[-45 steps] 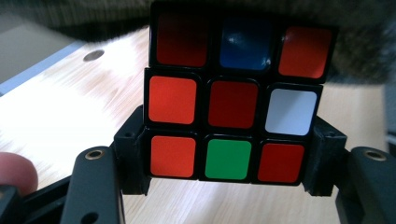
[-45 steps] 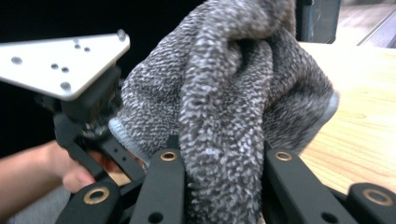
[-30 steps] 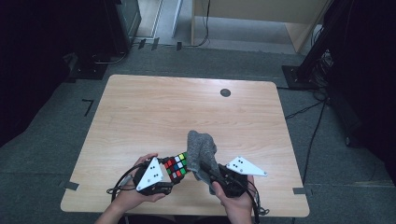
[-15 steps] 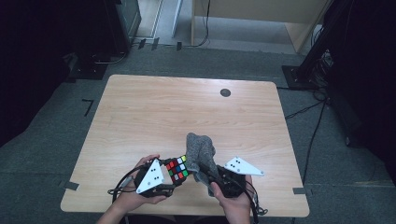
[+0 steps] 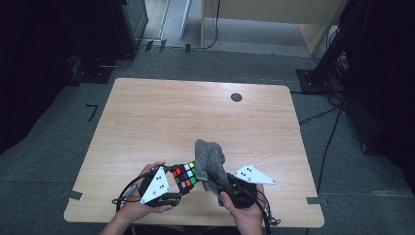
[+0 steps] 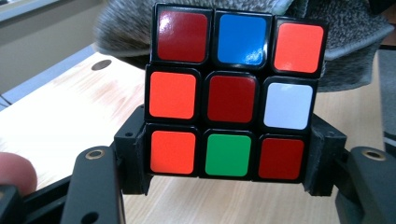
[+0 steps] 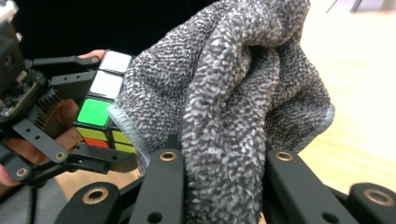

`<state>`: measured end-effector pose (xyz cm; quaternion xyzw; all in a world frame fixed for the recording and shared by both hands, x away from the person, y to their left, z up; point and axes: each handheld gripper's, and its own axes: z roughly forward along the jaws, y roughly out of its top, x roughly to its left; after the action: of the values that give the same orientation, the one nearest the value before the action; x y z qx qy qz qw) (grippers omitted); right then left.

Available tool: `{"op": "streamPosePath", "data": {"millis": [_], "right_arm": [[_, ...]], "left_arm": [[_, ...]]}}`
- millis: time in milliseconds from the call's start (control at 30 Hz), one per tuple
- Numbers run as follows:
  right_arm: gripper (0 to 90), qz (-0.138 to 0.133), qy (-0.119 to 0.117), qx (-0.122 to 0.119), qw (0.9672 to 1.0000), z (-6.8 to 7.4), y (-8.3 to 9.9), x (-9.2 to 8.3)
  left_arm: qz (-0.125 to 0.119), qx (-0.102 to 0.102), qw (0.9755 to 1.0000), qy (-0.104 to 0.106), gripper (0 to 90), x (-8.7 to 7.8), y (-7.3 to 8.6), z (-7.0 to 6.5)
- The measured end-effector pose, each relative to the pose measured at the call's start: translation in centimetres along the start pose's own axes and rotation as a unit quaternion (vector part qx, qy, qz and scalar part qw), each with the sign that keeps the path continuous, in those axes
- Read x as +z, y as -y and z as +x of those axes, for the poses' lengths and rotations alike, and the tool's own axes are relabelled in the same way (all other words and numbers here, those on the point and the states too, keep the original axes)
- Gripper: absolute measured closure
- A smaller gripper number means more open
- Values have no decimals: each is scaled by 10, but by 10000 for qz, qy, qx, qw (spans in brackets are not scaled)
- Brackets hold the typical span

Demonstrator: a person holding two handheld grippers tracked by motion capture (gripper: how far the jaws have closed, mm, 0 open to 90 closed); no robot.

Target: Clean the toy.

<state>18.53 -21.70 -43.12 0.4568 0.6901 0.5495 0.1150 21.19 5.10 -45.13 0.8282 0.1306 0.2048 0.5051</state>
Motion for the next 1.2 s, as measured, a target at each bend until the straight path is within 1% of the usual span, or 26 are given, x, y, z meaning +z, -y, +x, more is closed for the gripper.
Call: {"op": "streamPosePath", "data": {"millis": [33,100,167,200,233,300,333,367,400,467,567,600,633,667,700,733,767,800,833,900,967,1033,1067,1100,1167,1200], "right_arm": [[746,-22,-74,76,9999,-2,0,0],[709,-82,-110,-12,9999,1,-2,-1],[700,-59,28,-74,10000,1,-3,0],[692,-37,62,-40,10000,0,-3,0],[683,-18,65,70,10000,-3,-2,0],[654,-68,-111,375,9992,-9,-1,-1],[658,-83,-232,497,9985,-11,-1,-1],[679,-150,-382,581,9975,-10,-1,-2],[732,-238,-501,592,9967,-6,-2,-3],[782,-400,-781,416,9953,4,-5,-6],[795,-364,-985,61,9945,21,-9,-7],[798,-304,-936,-27,9951,24,-9,-6],[803,-206,-670,-113,9975,21,-5,-2],[803,-206,-670,-113,9975,21,-5,-2],[804,-239,-617,-72,9978,17,-4,-2],[804,-214,-378,-79,9990,12,-3,-2],[804,-92,-3,-178,9998,7,-2,-2],[802,-29,123,-166,9998,2,-2,-3],[801,-51,89,-94,9999,0,-2,-4],[793,-265,-177,17,9995,2,-4,-8],[768,-443,-572,-153,9973,14,-8,-9],[711,-360,-850,-240,9954,23,-9,-5],[650,-241,-929,-269,9950,26,-9,-2],[615,-149,-949,-272,9950,27,-8,2],[528,-54,-1028,-144,9946,23,-8,2],[508,-58,-1041,-68,9945,20,-9,1]], "left_arm": [[54,35,10000,-16,342,1,1,0],[142,87,9998,-73,342,3,2,-1],[184,80,9998,-82,342,4,3,-1],[166,69,9998,-76,342,3,2,-2],[150,73,9998,-79,342,3,2,-2],[133,65,9999,-67,342,2,1,-2],[128,88,9999,-56,342,3,1,-3],[144,122,9998,-48,342,3,1,-5],[191,198,9996,-62,342,5,0,-6],[274,328,9990,-105,342,7,0,-10],[215,378,9990,-72,342,8,-1,-14],[131,335,9994,-25,342,5,-3,-13],[25,260,9996,40,342,2,-5,-12],[-27,238,9997,51,342,0,-6,-11],[-42,263,9996,40,342,-2,-7,-10],[-86,234,9997,52,342,-4,-7,-8],[-135,193,9997,45,342,-5,-7,-7],[-151,163,9997,31,342,-6,-7,-6],[-127,145,9998,1,342,-5,-6,-4],[-17,201,9998,-76,343,-3,-5,-5],[68,271,9996,-73,343,0,-3,-7],[27,261,9997,-23,343,0,-3,-8],[16,259,9997,-6,343,0,-4,-8],[47,284,9996,-17,342,1,-3,-8],[53,255,9997,-17,342,1,0,-6],[65,251,9997,-36,342,1,1,-5]]}}
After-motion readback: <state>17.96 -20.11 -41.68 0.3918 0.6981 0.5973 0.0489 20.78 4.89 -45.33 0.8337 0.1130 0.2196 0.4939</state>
